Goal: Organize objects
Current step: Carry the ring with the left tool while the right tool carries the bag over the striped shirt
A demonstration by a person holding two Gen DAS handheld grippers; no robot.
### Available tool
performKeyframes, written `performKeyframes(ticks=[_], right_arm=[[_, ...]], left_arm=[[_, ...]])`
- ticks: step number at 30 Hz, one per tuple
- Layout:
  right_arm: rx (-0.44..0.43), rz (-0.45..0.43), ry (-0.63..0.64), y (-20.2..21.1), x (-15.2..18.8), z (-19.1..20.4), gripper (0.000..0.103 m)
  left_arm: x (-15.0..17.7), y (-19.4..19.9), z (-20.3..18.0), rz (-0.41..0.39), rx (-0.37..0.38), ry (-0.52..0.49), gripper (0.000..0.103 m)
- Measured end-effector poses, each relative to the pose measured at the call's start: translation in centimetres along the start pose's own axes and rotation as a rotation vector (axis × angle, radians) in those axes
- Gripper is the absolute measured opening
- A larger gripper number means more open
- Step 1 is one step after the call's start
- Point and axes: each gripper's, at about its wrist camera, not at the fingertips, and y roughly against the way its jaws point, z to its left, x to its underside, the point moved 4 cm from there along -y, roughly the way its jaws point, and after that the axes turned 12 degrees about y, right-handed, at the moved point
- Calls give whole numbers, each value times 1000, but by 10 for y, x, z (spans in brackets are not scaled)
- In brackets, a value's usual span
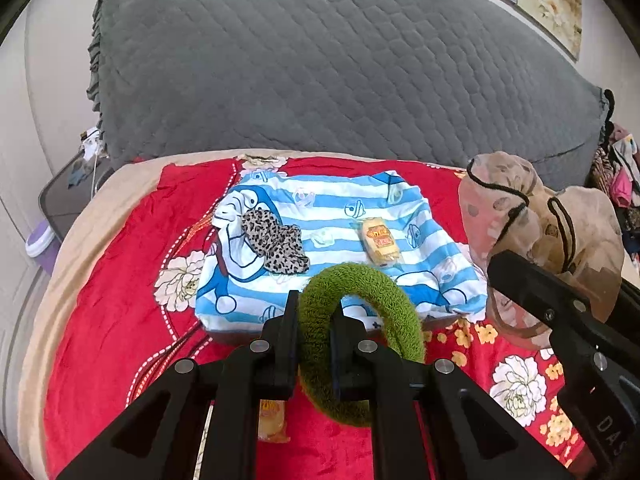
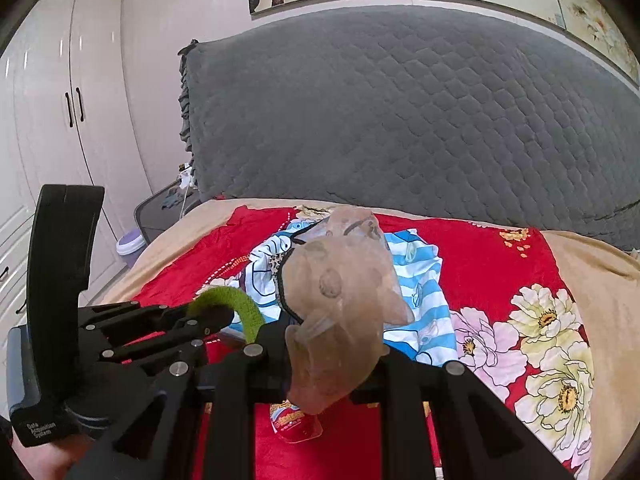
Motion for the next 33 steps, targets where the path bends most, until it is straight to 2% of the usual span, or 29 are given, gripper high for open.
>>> performKeyframes(ticks=[13,33], right_arm=[[16,2,5,-16,-7,-9,19],[16,7,15,-65,-25,-26,19]], left_arm=[[-19,-19,-2,-7,7,-6,12],[-55,-63,-5,-17,3,-17,12]])
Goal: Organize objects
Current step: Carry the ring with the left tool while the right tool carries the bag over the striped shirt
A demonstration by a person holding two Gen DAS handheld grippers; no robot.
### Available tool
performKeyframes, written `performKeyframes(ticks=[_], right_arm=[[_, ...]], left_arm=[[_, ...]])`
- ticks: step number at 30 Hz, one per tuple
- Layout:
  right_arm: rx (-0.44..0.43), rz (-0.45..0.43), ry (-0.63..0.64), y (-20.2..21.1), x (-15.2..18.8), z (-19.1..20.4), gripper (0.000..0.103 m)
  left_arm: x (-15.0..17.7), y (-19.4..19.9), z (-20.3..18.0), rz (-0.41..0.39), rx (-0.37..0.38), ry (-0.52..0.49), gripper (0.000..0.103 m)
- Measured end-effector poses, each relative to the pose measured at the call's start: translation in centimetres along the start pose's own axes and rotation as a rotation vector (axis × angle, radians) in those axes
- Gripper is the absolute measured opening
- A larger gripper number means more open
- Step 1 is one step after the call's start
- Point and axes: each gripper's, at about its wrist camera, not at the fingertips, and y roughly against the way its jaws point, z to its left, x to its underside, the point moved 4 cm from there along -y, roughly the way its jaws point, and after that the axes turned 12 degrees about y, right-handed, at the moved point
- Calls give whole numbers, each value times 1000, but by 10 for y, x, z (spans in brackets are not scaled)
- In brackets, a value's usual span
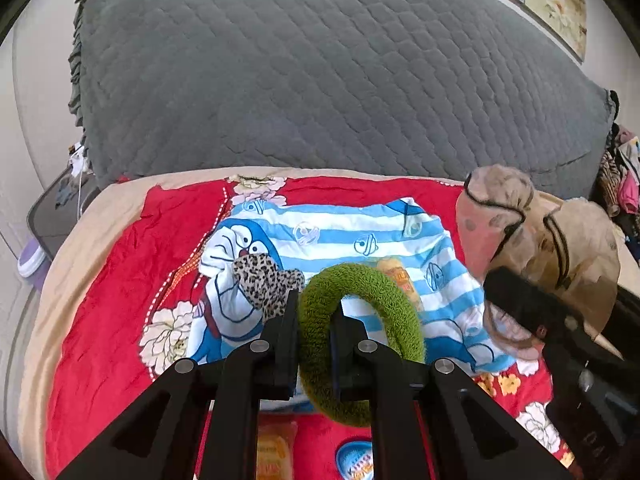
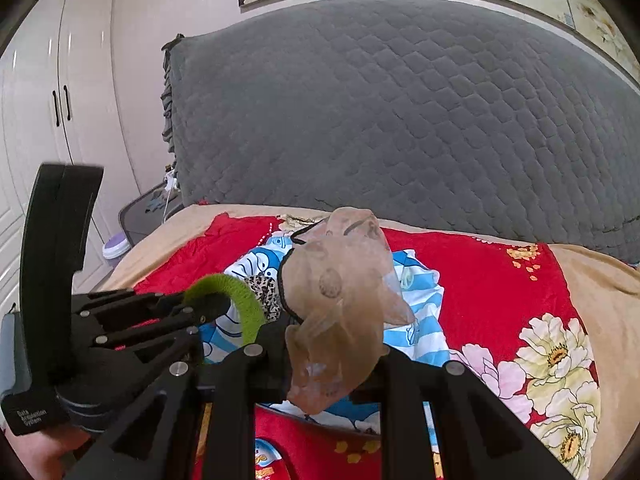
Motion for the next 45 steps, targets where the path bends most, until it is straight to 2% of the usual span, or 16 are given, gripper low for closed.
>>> performKeyframes(ticks=[9,18,28,45], right_arm=[[-5,39,5,-31,6,-1,19],[-15,76,3,-60,11,-4,19],[-60,158,-12,-100,29,-1,19],[-92,248,-4,-138,56,11,19]], left_arm=[[-9,-30,1,8,-13,-5,12],[-1,-61,12,40,-39,-7,12],[9,-93,29,87,-71,15,12],[31,-120,51,139,-90,22,12]])
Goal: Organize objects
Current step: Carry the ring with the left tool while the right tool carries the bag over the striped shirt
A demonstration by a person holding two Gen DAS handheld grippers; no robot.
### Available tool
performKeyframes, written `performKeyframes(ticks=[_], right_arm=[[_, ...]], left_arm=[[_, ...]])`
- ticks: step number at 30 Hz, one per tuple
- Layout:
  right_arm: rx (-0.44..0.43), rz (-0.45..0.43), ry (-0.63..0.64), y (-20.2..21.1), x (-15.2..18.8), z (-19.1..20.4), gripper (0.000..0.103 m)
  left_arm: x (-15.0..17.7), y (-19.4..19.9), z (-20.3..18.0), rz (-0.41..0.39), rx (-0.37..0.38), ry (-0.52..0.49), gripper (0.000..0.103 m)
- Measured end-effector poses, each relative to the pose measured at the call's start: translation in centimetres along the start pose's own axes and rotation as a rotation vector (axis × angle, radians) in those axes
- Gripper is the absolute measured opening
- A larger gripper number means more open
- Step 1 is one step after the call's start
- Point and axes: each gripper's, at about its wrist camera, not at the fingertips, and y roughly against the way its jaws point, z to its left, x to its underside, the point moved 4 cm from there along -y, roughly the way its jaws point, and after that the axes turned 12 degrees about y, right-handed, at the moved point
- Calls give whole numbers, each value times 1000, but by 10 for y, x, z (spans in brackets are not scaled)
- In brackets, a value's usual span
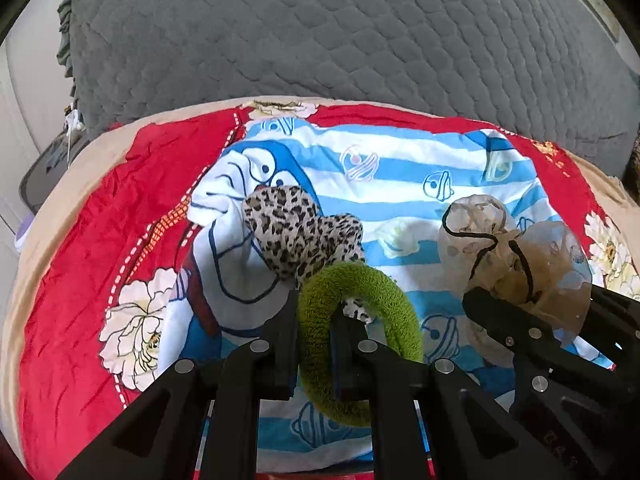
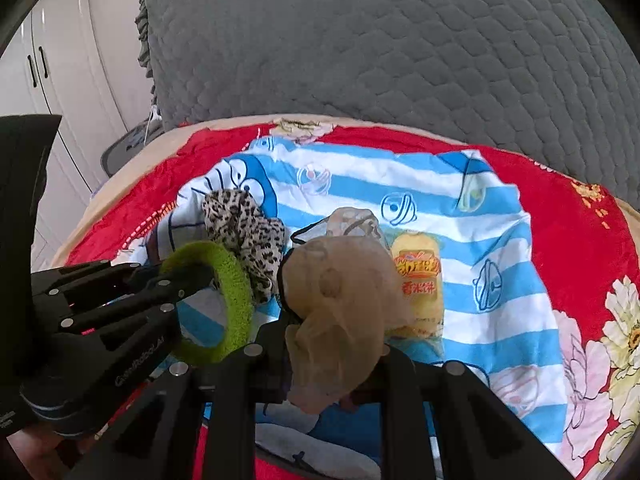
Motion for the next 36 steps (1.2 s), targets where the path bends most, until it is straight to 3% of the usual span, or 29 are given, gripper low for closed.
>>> performKeyframes(ticks=[17,36], right_arm=[[-19,70,-4,-28,11,9,19],[-11,93,-13,-34,16,9,19]], left_arm=[[10,-20,5,34,-14,-3,12],[18,-31,9,77,-21,4,12]])
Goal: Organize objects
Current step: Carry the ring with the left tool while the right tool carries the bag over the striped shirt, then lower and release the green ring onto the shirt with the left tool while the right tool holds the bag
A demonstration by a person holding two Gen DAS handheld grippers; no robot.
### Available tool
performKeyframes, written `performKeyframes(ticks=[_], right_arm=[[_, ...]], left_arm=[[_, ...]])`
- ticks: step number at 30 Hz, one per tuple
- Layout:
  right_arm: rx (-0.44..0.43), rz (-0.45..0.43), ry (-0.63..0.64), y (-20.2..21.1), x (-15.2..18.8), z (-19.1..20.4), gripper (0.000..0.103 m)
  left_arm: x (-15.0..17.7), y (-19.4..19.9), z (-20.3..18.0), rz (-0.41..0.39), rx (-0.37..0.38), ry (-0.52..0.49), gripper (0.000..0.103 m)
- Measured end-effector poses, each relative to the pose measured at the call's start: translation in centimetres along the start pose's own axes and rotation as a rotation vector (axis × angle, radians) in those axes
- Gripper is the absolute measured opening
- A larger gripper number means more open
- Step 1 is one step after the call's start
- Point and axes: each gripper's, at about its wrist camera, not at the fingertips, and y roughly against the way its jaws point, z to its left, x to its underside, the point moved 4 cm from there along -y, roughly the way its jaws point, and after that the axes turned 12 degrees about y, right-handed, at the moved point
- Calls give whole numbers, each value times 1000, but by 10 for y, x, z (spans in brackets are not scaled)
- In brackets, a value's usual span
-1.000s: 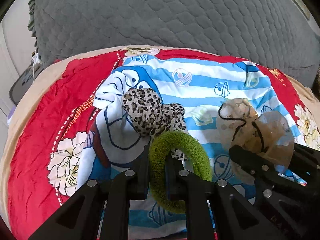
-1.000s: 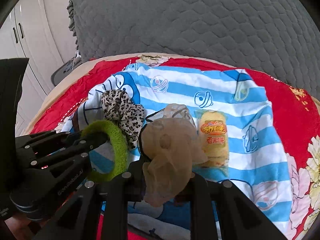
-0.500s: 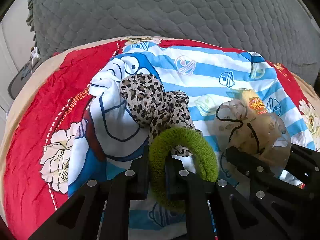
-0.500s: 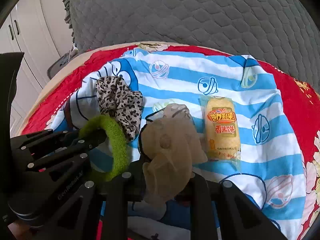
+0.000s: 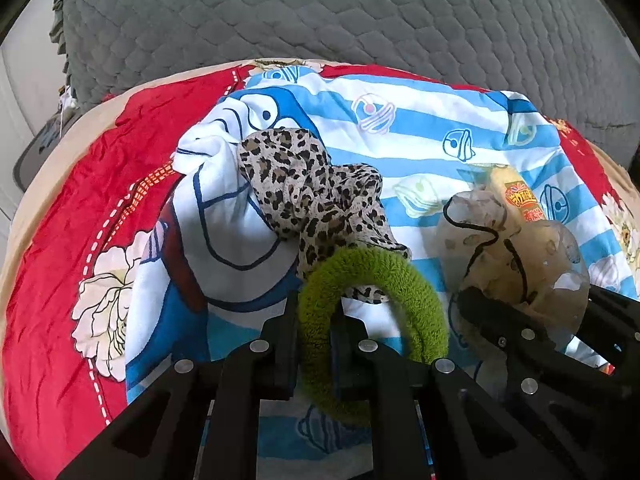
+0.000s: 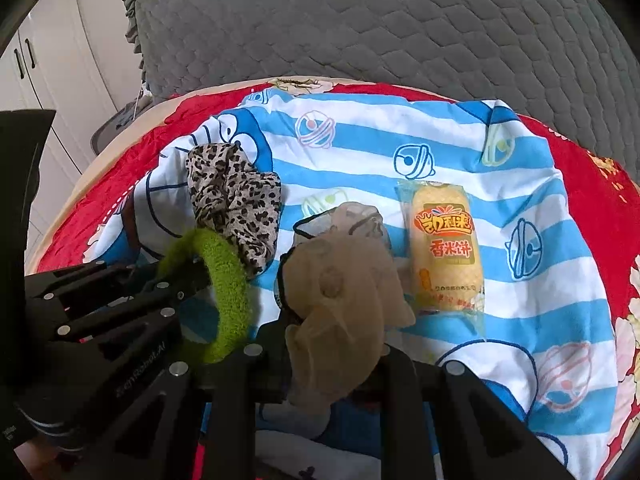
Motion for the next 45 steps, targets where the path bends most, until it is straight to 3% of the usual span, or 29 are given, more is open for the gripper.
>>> performKeyframes(ticks=[15,24,29,45], right_arm=[[10,2,-8,2,4,1,22],[22,4,-5,5,6,1,24],[24,9,-9,6,9,0,25],[37,16,-16,12,13,-1,28]], left_arm=[[6,3,1,3,-6,-7,15],[8,5,2,9,-8,-15,31],[10,9,1,4,-5,-25,48],[15,16,3,8,0,-14,64]])
